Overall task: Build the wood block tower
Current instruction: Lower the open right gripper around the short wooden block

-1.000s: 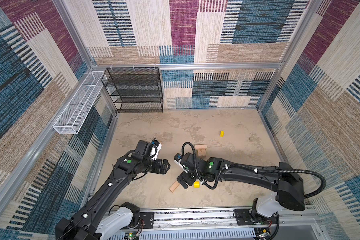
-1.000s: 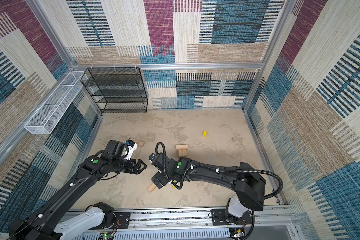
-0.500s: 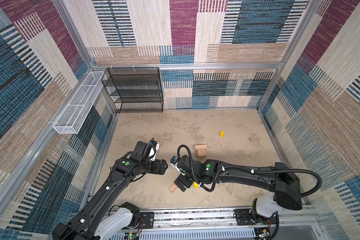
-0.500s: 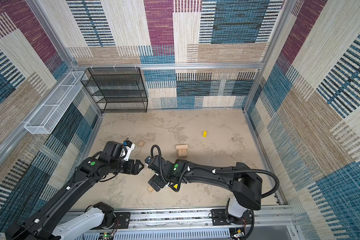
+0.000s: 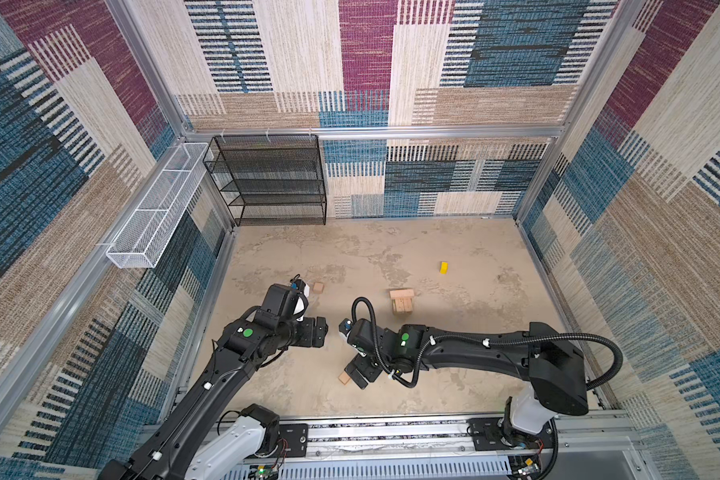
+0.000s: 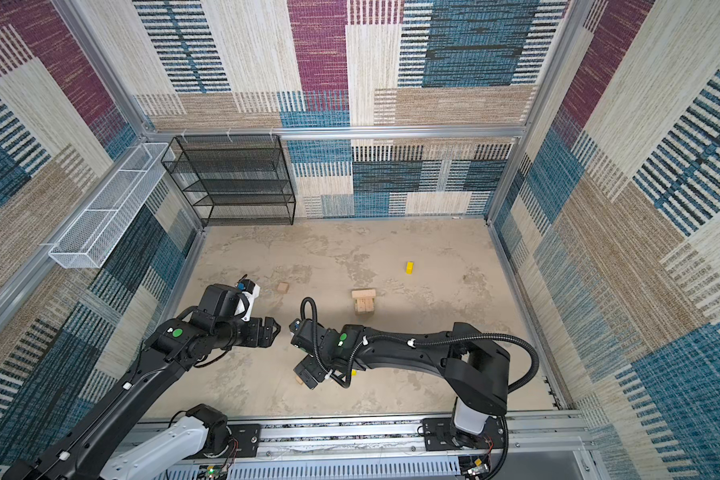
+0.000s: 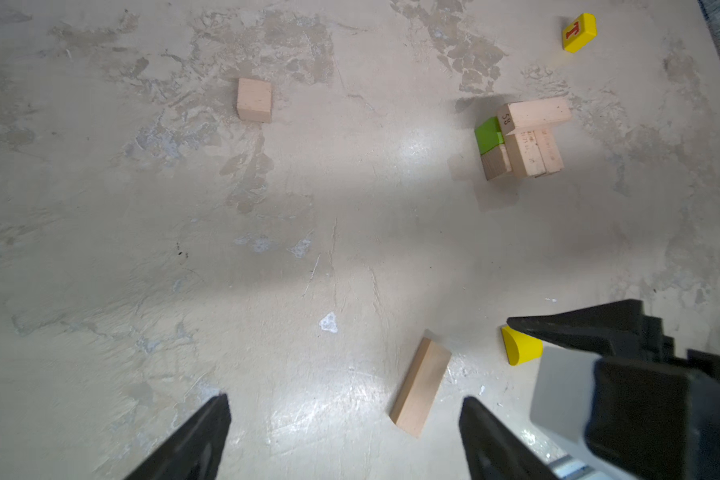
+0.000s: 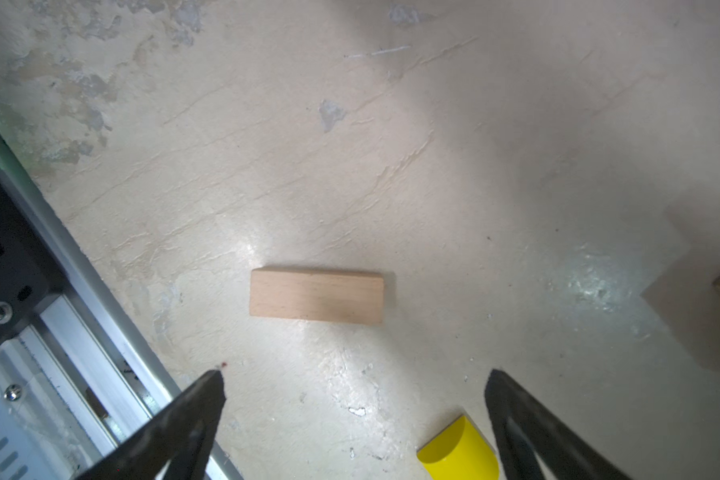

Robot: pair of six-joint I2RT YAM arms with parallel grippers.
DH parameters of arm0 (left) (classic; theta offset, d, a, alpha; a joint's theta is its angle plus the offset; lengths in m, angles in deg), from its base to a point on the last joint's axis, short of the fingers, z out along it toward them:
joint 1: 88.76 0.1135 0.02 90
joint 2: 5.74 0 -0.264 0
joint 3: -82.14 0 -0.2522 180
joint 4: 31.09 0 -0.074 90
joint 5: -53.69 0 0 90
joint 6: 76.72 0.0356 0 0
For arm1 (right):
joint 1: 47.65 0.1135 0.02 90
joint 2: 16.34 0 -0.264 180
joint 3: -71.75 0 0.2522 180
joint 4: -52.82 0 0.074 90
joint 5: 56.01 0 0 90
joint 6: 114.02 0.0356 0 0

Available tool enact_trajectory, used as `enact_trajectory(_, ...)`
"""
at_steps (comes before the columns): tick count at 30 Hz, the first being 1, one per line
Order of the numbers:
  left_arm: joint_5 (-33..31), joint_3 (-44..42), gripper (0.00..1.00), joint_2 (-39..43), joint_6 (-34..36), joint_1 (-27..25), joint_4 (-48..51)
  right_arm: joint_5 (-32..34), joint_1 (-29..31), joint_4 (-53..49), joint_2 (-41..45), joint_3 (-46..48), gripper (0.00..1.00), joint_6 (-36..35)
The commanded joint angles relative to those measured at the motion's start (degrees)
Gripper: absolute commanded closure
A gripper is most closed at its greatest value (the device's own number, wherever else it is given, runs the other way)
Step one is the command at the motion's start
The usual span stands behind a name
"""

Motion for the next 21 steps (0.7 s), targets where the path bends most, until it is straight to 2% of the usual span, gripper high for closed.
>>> enact_trajectory(1,-2.08,0.48,0.09,0.22,-0.88,0.11,0.93,3.26,0.59,1.13,-1.55,-1.24,0.00,3.88)
enact_trajectory(7,-2.51,0.46,0.08,0.48,-0.96,0.11,0.97,6.76,2.44,-1.42,-5.77,-4.21,0.00,4.67)
enact_trajectory(21,-5.62,0.42,0.07,3.08,-1.75,0.11,1.31,6.08,3.76,-1.32,-9.67,-5.26,0.00,5.07)
